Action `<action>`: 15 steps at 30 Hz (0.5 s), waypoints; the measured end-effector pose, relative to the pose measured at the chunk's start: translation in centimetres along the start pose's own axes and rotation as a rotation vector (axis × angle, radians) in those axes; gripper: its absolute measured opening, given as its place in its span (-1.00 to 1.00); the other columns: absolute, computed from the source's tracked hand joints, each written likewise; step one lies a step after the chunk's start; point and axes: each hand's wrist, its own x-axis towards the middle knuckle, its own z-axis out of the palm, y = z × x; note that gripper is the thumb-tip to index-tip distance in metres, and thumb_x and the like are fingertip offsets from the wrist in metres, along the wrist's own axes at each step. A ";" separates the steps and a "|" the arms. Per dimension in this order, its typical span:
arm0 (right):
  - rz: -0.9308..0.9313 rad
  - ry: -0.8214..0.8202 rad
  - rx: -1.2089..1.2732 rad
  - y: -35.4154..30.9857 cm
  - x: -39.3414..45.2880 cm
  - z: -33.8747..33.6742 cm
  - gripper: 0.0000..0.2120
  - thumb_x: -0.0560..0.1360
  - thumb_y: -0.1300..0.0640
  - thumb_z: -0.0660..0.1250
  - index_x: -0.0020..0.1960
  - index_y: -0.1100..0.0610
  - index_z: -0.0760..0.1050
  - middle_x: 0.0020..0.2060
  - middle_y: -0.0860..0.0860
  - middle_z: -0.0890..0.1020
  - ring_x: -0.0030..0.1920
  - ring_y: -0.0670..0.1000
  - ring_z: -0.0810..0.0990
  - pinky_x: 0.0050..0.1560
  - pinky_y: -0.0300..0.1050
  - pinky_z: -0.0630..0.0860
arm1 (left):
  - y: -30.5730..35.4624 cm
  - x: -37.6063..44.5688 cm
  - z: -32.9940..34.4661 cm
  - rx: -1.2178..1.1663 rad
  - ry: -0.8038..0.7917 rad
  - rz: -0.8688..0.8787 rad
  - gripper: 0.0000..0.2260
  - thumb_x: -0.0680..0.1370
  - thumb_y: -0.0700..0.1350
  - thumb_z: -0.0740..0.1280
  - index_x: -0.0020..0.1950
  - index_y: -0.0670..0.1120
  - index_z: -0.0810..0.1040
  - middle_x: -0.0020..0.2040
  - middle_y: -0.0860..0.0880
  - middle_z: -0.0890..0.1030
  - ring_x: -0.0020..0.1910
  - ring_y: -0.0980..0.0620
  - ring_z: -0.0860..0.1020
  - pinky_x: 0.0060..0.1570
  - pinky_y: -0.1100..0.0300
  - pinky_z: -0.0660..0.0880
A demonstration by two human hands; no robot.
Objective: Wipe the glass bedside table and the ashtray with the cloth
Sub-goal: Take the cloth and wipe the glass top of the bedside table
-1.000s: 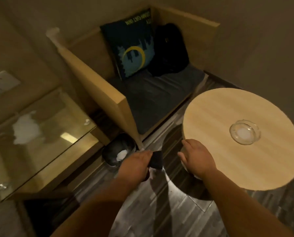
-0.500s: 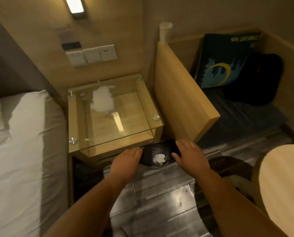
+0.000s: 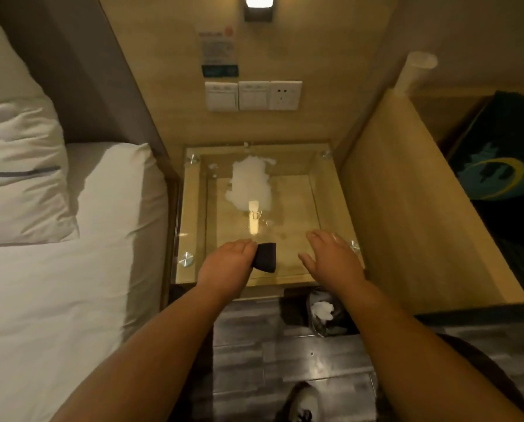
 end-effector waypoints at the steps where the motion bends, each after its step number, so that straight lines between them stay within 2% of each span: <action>1: -0.015 -0.012 -0.010 0.0 1.5 0.2 -0.48 0.56 -0.12 0.21 0.41 0.14 0.34 0.35 0.10 0.45 0.31 0.13 0.39 0.30 -0.02 0.32 | -0.6 0.7 0.1 -0.013 0.001 -0.014 -0.62 0.50 -0.13 0.35 0.32 -0.03 0.42 0.23 -0.01 0.55 0.14 -0.03 0.53 0.03 0.08 0.50; 6: -0.074 -0.056 -0.025 0.9 9.5 1.7 -0.46 0.58 -0.15 0.15 0.46 0.13 0.27 0.40 0.08 0.38 0.39 0.09 0.31 0.37 -0.04 0.25 | -2.8 5.0 0.6 -0.056 0.020 -0.082 -0.67 0.46 -0.17 0.37 0.21 -0.02 0.46 0.09 0.01 0.58 0.00 0.00 0.54 -0.15 0.18 0.45; 10: -0.135 -0.109 -0.053 2.2 16.4 3.2 -0.39 0.58 -0.16 0.13 0.52 0.14 0.15 0.49 0.11 0.24 0.49 0.10 0.16 0.47 -0.04 0.06 | -4.4 8.9 1.7 -0.113 0.033 -0.159 -0.75 0.44 -0.15 0.38 0.09 0.00 0.48 -0.04 0.00 0.61 -0.13 0.00 0.56 -0.28 0.19 0.39; 13: -0.165 -0.163 -0.085 3.4 19.6 4.7 -0.35 0.59 -0.17 0.09 0.55 0.15 0.04 0.55 0.11 0.11 0.54 0.10 0.02 0.50 -0.01 -0.05 | -4.9 11.0 2.5 -0.194 0.030 -0.243 -0.77 0.47 -0.15 0.33 0.12 -0.01 0.47 -0.03 0.00 0.59 -0.10 -0.01 0.54 -0.26 0.17 0.35; 15: -0.163 -0.194 -0.084 4.3 21.4 5.5 -0.33 0.59 -0.17 0.08 0.56 0.15 -0.01 0.56 0.11 0.03 0.55 0.10 -0.06 0.52 0.03 -0.07 | -5.0 12.2 3.0 -0.258 0.037 -0.313 -0.75 0.49 -0.15 0.30 0.16 0.02 0.46 0.00 0.02 0.58 -0.06 0.00 0.54 -0.21 0.14 0.44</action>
